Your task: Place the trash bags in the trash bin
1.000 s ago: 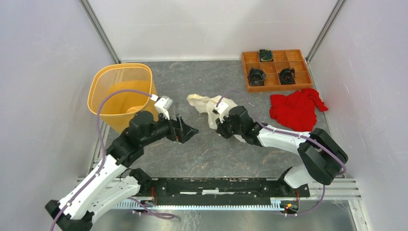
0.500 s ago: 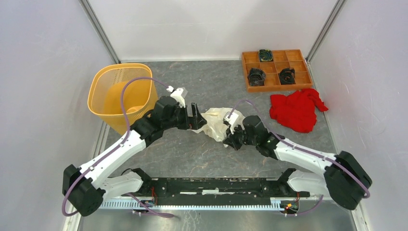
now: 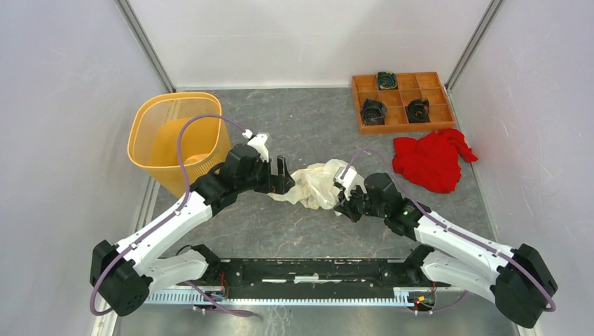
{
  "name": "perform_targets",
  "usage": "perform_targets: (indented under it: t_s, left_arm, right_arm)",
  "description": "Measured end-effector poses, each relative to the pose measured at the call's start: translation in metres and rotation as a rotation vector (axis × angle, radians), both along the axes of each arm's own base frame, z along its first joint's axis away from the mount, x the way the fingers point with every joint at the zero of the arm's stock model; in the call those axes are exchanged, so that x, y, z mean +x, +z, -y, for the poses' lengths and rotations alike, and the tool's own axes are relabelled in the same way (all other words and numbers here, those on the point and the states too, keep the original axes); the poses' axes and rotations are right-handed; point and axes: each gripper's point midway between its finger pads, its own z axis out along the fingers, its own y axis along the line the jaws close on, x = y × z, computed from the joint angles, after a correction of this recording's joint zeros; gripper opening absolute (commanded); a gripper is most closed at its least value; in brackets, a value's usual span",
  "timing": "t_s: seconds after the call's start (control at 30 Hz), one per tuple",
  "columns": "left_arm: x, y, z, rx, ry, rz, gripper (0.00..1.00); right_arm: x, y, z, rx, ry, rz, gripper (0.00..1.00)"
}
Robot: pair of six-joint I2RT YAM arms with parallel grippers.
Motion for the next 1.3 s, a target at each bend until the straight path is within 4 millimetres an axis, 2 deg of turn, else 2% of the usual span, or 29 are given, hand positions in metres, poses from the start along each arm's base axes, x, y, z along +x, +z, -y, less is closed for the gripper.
perform_targets:
  t_s: [0.17,0.33,0.37,0.5,0.6,0.63,0.83,0.9,1.07,1.17,1.23,1.3]
  left_arm:
    - [0.005,-0.002,-0.010,0.038,0.046,0.018,0.99]
    - [0.008,-0.020,-0.003,0.055,0.027,-0.026,0.80]
    - [0.006,-0.023,0.002,0.039,0.007,-0.031,0.74]
    - [-0.014,-0.034,0.017,-0.059,-0.091,-0.067,0.32]
    - [-0.028,-0.034,0.020,-0.104,-0.135,-0.081,0.07]
    - [-0.030,-0.030,0.020,-0.113,-0.140,-0.074,0.03]
    - [-0.036,0.008,0.005,-0.133,-0.111,0.016,0.02]
    - [-0.039,0.037,-0.002,-0.152,-0.106,0.087,0.02]
    - [-0.045,0.136,-0.021,-0.229,-0.090,0.328,0.02]
    - [-0.051,0.177,-0.032,-0.263,-0.073,0.440,0.02]
    - [-0.053,0.189,-0.038,-0.276,-0.058,0.475,0.02]
    - [-0.051,0.188,-0.040,-0.268,-0.043,0.475,0.02]
  right_arm:
    - [-0.006,-0.001,0.007,-0.016,-0.006,-0.014,0.00]
    - [-0.008,0.005,0.015,-0.019,-0.031,0.001,0.00]
    - [-0.007,0.006,0.016,-0.022,-0.038,0.003,0.00]
    - [-0.001,0.017,0.021,-0.039,-0.079,0.017,0.00]
    - [0.010,0.030,0.025,-0.049,-0.134,0.048,0.01]
    - [0.014,0.034,0.027,-0.052,-0.161,0.058,0.01]
    - [0.049,0.060,0.054,-0.126,-0.402,0.130,0.00]
    - [0.060,0.070,0.066,-0.162,-0.483,0.160,0.00]
    - [0.071,0.081,0.086,-0.206,-0.597,0.209,0.00]
    - [0.070,0.083,0.092,-0.211,-0.620,0.215,0.02]
    - [0.068,0.088,0.093,-0.197,-0.626,0.221,0.06]
    - [0.067,0.093,0.095,-0.176,-0.635,0.234,0.07]
